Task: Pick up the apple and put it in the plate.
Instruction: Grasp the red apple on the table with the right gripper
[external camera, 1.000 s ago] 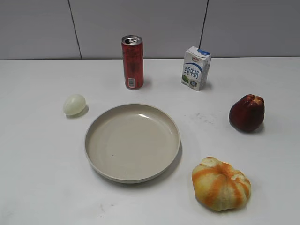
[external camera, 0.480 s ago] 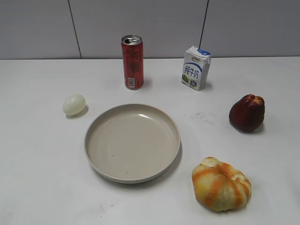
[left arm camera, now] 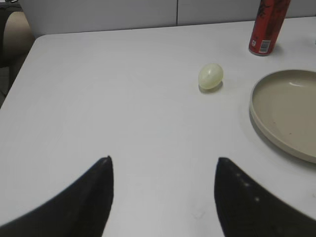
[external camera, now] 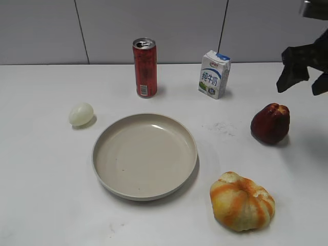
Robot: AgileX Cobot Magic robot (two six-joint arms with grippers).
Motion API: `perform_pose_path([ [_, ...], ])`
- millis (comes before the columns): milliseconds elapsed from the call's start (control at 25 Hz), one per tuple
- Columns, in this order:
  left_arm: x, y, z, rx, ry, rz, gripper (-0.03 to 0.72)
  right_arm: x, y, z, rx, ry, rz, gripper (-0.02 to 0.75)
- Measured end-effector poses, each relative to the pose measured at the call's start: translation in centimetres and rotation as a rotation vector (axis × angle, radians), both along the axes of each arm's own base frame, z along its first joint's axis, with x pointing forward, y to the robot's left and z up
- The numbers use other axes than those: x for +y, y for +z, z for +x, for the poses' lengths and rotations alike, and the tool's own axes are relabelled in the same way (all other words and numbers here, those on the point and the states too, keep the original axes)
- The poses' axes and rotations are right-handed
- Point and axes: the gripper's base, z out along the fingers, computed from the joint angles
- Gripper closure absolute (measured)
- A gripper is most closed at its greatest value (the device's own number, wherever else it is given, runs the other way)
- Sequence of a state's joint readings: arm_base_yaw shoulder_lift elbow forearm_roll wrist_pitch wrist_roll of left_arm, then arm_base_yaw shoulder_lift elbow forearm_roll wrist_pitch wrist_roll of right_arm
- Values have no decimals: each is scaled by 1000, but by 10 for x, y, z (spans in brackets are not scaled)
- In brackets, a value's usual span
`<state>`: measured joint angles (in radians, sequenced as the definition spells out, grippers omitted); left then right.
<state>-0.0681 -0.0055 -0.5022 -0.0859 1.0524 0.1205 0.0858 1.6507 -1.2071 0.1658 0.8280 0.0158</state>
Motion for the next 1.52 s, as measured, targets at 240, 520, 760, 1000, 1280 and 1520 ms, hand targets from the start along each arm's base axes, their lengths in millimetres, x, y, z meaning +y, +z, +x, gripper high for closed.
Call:
perform_pose_path([
  [240,0,0,0,0,0,0,197,3,-34,40,116,14,-25,128],
  [520,0,0,0,0,0,0,197,3,-65,65,203,1,-32,135],
  [760,0,0,0,0,0,0,197,3,-90,69,283,3,-49,141],
  [1000,0,0,0,0,0,0,197,3,-91,71,290,5,-50,166],
  [1280,0,0,0,0,0,0,197,4,-86,73,336,19,-56,166],
  [1520,0,0,0,0,0,0,197,34,-54,72,288,100,-70,167],
])
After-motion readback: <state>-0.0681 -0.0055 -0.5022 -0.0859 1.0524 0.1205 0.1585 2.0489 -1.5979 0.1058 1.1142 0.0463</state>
